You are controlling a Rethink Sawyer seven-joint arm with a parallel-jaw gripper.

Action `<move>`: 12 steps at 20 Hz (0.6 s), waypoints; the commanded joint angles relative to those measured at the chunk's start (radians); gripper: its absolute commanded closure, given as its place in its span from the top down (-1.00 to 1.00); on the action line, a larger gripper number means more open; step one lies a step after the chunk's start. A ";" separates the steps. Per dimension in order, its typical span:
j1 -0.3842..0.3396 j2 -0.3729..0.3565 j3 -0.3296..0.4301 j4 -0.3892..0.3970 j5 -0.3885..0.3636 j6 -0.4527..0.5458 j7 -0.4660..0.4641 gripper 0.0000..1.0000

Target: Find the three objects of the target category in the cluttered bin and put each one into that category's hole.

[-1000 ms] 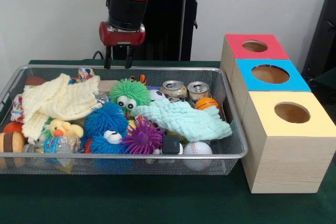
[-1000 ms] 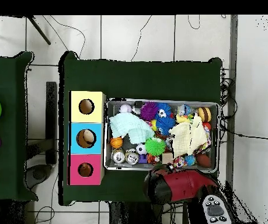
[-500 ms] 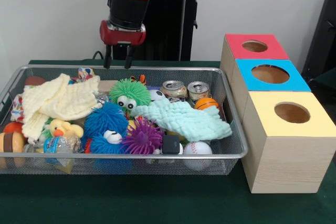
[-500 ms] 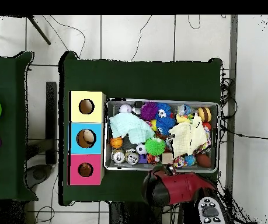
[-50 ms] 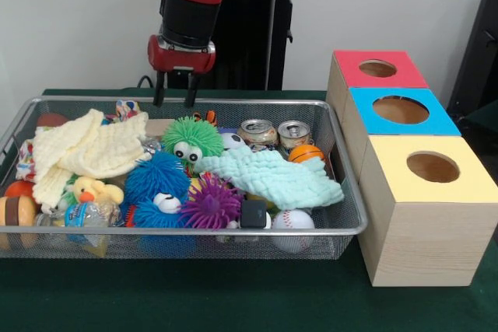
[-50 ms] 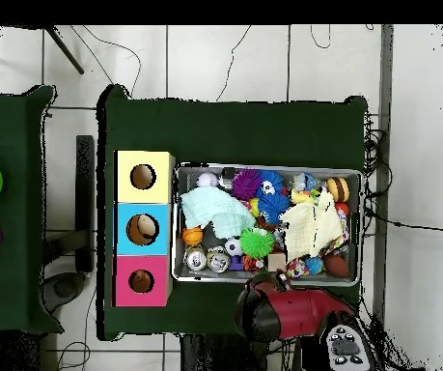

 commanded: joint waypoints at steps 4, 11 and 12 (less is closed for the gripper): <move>0.009 0.161 0.018 -0.048 0.061 -0.101 0.198 1.00; 0.044 0.206 -0.016 -0.033 0.101 -0.170 0.203 1.00; 0.050 0.206 -0.021 -0.027 0.107 -0.176 0.203 1.00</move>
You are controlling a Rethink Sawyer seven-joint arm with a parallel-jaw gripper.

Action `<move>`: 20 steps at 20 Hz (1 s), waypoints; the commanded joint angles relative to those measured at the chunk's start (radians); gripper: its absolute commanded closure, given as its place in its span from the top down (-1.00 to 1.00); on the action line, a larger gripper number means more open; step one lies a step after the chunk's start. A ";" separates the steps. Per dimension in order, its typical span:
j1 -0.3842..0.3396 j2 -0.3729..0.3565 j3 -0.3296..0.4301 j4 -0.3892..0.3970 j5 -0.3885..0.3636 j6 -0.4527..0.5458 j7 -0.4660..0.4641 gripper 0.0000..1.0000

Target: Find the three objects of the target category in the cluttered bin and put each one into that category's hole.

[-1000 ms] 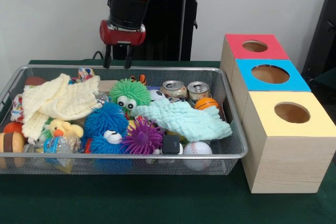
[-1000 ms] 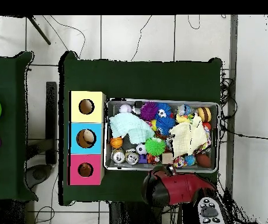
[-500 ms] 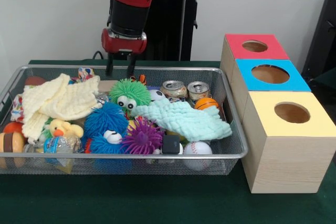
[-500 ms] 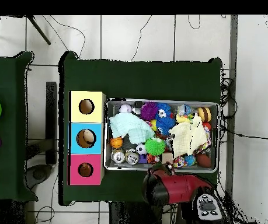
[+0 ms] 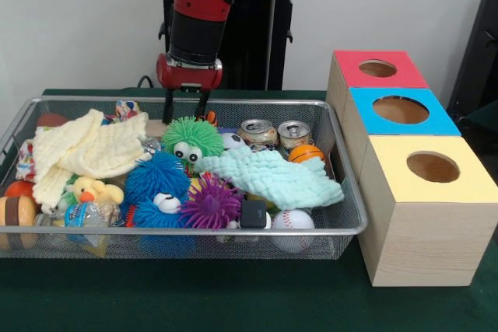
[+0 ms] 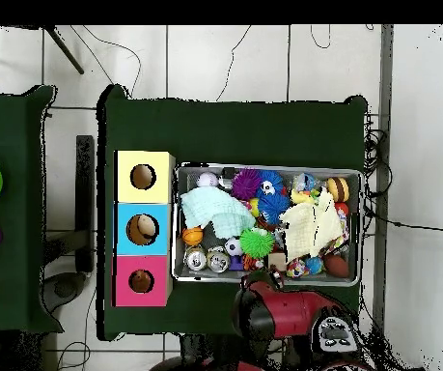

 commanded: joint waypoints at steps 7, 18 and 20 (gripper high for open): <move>0.053 0.112 -0.017 0.024 0.075 -0.064 0.205 1.00; 0.046 0.098 -0.007 0.046 0.099 -0.032 0.193 1.00; 0.046 0.083 -0.004 0.054 0.098 -0.021 0.187 1.00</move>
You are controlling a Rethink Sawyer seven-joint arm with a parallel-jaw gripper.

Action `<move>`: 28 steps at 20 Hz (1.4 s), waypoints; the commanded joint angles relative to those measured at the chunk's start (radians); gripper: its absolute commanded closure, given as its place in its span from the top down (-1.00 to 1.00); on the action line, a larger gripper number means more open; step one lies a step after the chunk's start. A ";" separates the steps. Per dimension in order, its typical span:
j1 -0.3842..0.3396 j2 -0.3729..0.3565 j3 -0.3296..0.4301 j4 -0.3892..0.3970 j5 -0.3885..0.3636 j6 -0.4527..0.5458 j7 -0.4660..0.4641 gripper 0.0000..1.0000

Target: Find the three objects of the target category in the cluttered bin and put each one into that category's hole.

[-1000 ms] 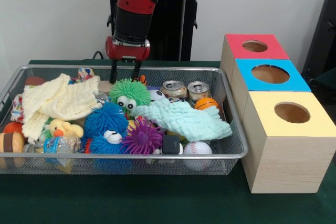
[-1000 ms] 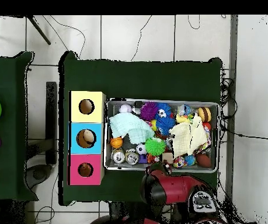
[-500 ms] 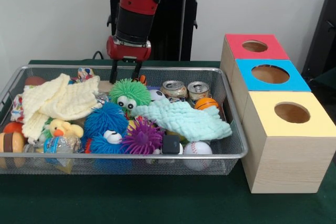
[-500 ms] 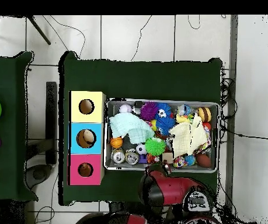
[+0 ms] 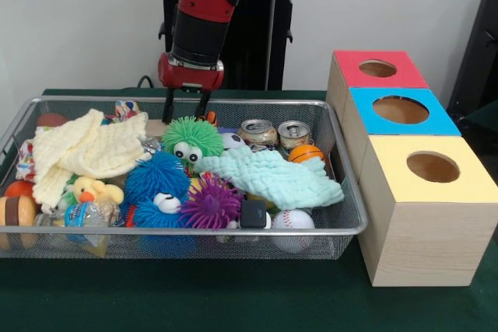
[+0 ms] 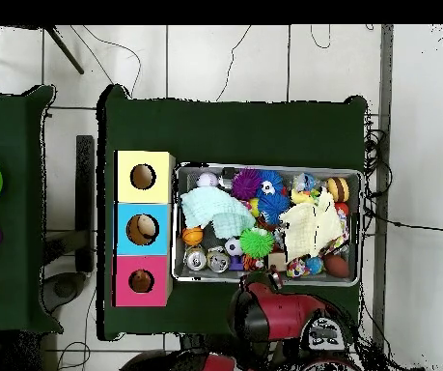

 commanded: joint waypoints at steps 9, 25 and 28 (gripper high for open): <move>-0.029 -0.056 0.089 0.085 0.035 0.149 0.146 1.00; 0.004 -0.091 0.104 0.103 0.075 0.188 0.160 1.00; 0.014 -0.089 0.109 0.108 0.089 0.182 0.166 1.00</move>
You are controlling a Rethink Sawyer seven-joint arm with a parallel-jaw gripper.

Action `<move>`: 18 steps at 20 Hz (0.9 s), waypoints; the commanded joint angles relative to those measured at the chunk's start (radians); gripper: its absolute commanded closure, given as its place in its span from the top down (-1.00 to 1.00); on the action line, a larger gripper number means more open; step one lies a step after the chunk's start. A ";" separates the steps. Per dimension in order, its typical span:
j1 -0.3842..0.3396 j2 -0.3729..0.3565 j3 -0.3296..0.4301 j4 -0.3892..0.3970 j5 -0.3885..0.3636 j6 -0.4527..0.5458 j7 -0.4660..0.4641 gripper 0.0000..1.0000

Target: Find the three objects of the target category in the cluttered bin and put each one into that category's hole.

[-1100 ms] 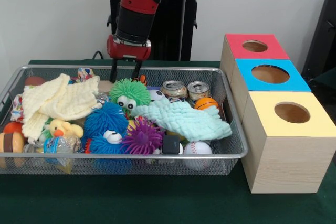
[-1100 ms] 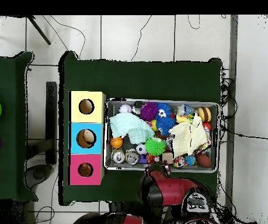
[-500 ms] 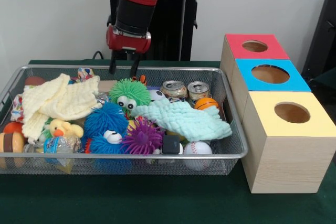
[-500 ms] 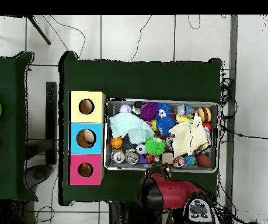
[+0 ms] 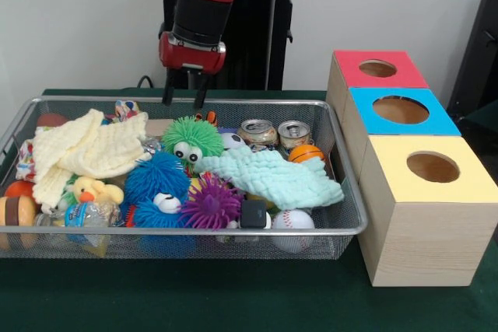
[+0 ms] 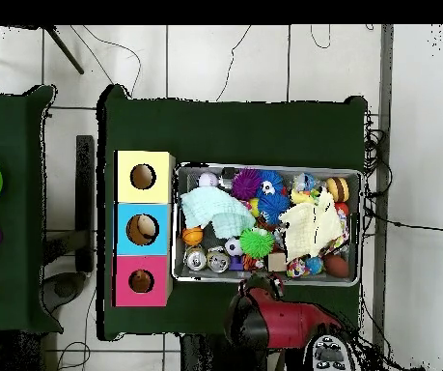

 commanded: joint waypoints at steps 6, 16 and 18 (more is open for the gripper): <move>0.031 0.011 0.114 0.049 0.078 0.125 0.172 1.00; 0.073 0.006 0.114 0.051 0.125 0.137 0.181 1.00; 0.076 0.010 0.117 0.050 0.131 0.135 0.182 1.00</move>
